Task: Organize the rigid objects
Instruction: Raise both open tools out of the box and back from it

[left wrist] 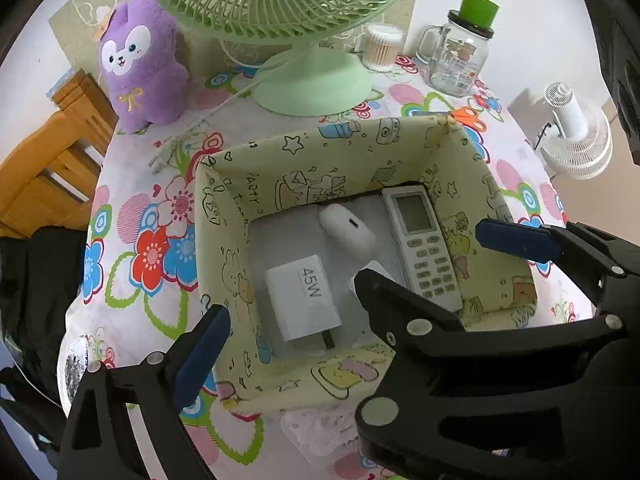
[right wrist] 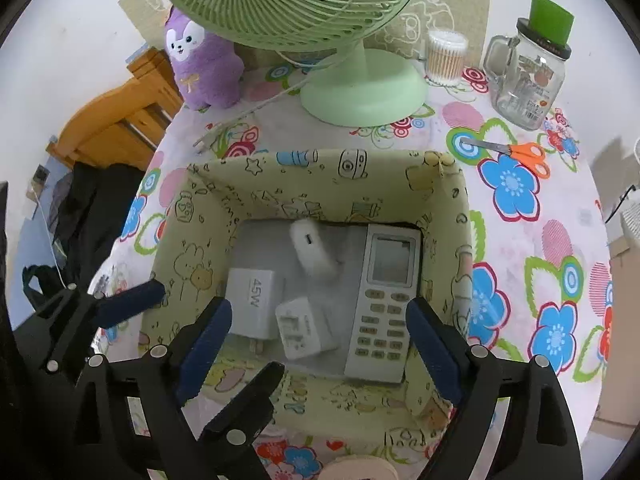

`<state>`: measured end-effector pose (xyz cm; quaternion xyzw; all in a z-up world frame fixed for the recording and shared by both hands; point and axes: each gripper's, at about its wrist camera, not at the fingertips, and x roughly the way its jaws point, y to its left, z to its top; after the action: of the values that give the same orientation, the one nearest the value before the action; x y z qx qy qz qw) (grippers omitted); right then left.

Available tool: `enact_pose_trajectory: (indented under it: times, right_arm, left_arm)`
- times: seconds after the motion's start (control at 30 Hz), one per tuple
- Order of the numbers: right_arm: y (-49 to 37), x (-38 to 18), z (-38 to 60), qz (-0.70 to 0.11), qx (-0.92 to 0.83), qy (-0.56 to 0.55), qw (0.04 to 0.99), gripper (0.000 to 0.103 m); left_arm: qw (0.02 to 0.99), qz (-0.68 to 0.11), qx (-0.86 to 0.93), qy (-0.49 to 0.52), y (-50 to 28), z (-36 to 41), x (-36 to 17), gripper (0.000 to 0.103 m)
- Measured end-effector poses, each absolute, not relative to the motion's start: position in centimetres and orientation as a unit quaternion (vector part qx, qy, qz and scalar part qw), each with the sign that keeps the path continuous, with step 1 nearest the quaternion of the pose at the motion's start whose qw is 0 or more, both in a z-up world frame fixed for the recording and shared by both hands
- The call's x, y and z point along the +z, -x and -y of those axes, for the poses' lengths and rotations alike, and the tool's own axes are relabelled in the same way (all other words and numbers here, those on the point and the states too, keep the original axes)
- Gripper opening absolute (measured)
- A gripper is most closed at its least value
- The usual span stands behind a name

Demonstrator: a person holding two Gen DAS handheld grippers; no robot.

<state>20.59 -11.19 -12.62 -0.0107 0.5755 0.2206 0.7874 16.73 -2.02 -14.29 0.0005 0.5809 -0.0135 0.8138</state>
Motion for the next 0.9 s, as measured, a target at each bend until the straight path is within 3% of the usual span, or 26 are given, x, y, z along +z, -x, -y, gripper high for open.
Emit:
enact_pose_trajectory:
  times: [0.9]
  right_arm:
    - [-14.2,-9.1,14.8,-0.544,0.191,0.004,0.817,0.091]
  left_arm:
    - [0.832,-0.555,0.002,-0.004,-11.0,3.0,-11.4,0.098]
